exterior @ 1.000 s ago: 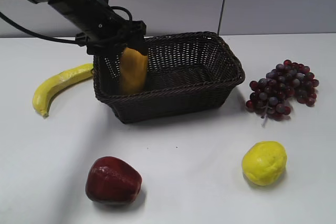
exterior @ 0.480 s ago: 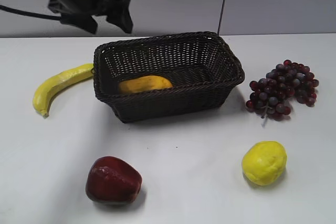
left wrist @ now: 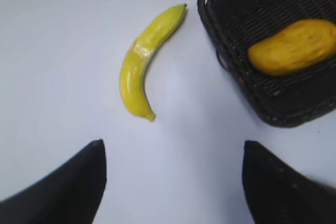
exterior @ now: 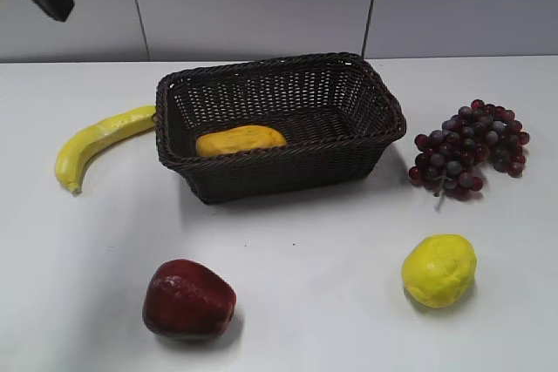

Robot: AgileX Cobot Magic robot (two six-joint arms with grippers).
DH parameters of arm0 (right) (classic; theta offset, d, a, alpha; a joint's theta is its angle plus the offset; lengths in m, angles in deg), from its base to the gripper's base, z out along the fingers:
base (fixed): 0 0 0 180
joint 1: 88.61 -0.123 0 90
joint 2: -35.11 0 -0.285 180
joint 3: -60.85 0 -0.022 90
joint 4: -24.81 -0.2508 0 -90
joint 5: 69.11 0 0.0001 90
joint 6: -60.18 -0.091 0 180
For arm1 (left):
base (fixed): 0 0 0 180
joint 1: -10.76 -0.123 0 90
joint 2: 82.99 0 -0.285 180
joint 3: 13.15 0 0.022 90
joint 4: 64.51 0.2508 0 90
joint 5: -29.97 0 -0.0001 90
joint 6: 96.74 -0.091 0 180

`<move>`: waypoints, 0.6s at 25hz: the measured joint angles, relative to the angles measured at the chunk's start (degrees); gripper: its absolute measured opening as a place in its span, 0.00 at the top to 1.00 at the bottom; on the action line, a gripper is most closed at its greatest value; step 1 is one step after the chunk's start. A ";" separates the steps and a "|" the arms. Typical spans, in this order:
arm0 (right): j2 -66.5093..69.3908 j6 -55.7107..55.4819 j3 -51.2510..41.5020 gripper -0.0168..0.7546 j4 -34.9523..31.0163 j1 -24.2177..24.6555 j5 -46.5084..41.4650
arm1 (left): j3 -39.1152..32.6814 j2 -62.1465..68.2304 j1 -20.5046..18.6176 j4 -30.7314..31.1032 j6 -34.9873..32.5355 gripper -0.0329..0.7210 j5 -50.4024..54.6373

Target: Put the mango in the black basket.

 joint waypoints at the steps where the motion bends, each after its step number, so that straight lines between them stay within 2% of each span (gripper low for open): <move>1: 0.00 0.00 0.00 0.24 0.00 0.00 0.00 | -1.96 -1.35 -0.38 0.26 0.05 0.17 0.20; 11: 0.00 0.00 0.00 0.24 0.00 0.00 0.00 | -33.03 -25.54 -2.03 1.07 1.46 0.18 -0.86; 15: 0.00 0.00 0.00 0.24 0.00 0.00 0.00 | -42.20 -37.31 -2.03 1.07 2.90 0.18 -0.81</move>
